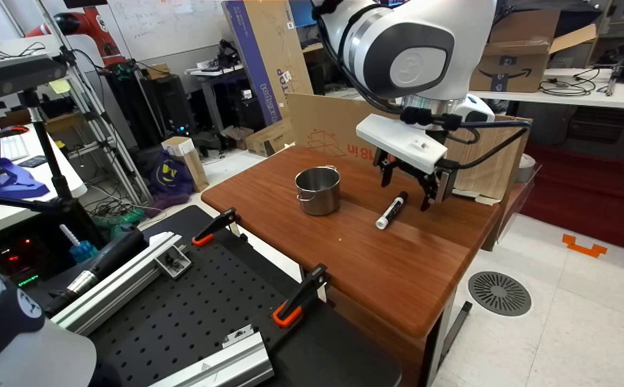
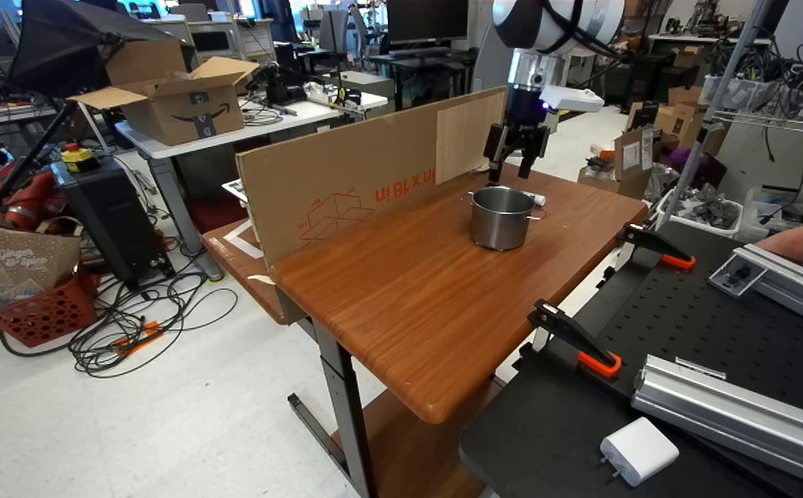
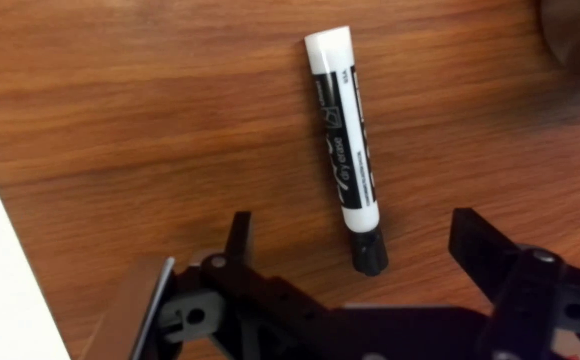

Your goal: Put the marker in the pot

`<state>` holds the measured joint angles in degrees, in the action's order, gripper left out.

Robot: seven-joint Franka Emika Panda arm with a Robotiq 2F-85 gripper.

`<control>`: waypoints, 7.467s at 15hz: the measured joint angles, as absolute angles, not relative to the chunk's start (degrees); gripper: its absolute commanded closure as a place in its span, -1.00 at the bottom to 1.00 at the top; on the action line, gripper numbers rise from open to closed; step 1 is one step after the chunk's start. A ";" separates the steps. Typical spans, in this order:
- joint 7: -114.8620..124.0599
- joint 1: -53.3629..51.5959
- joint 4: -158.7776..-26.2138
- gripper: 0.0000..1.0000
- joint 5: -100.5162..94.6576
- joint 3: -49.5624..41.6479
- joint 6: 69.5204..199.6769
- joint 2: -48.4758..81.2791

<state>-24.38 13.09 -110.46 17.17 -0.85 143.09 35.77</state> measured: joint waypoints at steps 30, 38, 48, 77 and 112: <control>-12.40 12.03 -109.21 0.90 8.20 -1.01 146.27 37.44; -12.40 12.01 -115.91 0.90 8.33 -0.41 150.01 28.09; -15.03 12.72 -138.10 0.90 16.80 7.92 175.31 11.97; -19.30 33.21 -147.17 0.90 18.37 34.88 197.16 20.23; -18.82 35.69 -150.18 -1.00 17.40 38.97 193.58 18.83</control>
